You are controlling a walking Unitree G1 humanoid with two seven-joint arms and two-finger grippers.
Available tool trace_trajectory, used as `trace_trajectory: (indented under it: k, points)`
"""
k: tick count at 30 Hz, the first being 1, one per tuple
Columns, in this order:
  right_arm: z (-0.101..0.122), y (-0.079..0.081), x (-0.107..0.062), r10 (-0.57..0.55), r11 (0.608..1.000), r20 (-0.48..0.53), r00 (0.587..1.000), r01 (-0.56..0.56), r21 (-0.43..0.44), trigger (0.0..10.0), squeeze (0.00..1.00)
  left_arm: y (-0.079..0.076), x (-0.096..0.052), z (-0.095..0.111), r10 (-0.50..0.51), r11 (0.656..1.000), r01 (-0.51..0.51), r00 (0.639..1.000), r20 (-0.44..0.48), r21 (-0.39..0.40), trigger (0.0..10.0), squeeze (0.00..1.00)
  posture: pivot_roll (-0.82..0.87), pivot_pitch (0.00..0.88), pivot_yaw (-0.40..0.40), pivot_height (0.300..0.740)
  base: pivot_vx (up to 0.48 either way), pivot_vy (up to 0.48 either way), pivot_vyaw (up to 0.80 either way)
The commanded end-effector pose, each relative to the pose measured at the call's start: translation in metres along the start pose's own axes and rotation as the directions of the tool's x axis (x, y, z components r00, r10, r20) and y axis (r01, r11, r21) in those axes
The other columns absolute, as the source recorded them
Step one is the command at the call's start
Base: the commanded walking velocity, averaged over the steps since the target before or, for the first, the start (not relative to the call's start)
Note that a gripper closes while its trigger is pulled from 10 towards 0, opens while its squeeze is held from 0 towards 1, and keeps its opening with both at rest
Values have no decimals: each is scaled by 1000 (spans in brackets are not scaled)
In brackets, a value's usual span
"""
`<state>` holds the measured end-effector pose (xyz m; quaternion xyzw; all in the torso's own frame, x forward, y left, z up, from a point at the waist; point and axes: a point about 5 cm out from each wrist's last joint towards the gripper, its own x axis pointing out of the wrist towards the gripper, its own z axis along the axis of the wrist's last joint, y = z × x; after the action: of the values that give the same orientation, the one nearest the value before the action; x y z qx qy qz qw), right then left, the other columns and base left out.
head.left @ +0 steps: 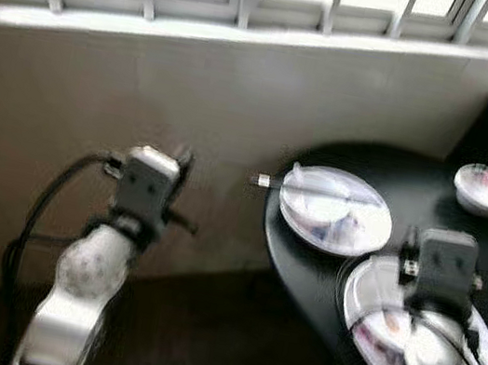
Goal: Kitchen organization
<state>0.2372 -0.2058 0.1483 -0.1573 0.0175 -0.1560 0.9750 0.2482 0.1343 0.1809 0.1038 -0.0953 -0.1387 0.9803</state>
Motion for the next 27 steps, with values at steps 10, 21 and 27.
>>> trace_trajectory:
  k: [10, 21, 27]
  points:
    - [6, 2, -15, 210, 963, -133, 969, -181, 198, 10000, 0, 3, 1, -1, -4, 1000, 4, 1000, -12, 6, 10000, 0, 73, 0, -46, 740, 0, 0, 0]
    - [-24, -36, -19, 282, 958, -359, 890, -279, 60, 10000, 0, 1, 2, -3, -11, 1000, 11, 1000, -21, 8, 10000, 0, 63, 0, -44, 740, 0, 0, 0]
    - [-21, -48, -13, 288, 957, -381, 878, -278, 82, 10000, 0, 2, 2, -4, -7, 1000, 7, 1000, -21, 10, 10000, 0, 67, 0, -47, 740, 0, 0, 0]
